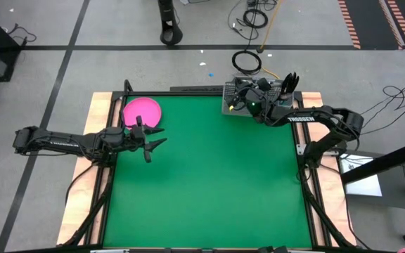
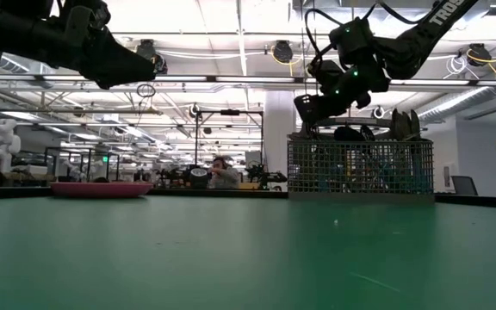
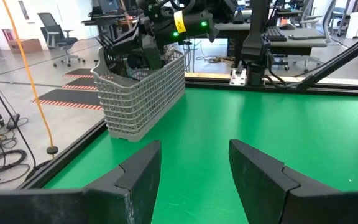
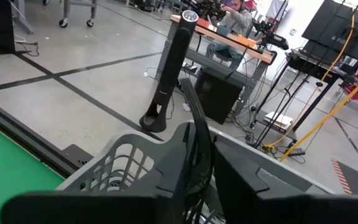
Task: Sort silverware
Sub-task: Put the blue fork into the gray silverware basket, then return to Home Position
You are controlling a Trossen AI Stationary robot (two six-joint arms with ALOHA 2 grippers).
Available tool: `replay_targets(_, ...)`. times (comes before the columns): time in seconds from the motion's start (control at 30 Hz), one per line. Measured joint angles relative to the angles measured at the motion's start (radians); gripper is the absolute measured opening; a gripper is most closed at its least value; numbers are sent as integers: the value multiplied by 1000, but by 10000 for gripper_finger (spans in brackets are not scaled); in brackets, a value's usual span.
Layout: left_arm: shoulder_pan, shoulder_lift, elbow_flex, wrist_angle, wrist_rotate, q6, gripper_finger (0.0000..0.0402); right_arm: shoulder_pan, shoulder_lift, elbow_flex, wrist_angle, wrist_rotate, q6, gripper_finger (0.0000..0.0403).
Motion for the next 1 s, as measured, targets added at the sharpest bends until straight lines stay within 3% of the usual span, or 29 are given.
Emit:
replay_targets(0.37,0,0,0,0,0,-2,192,1,-7,0,0,1,-11,128)
replay_targets(0.63,0,0,0,1,-1,3,192,52,-155,-2,-43,-2,-65,141)
replay_targets(0.9,0,0,0,7,1,-4,192,76,-344,-1,-283,-11,166,141)
replay_targets(1.0,0,0,0,12,1,-5,192,72,-358,-1,-274,-76,269,140)
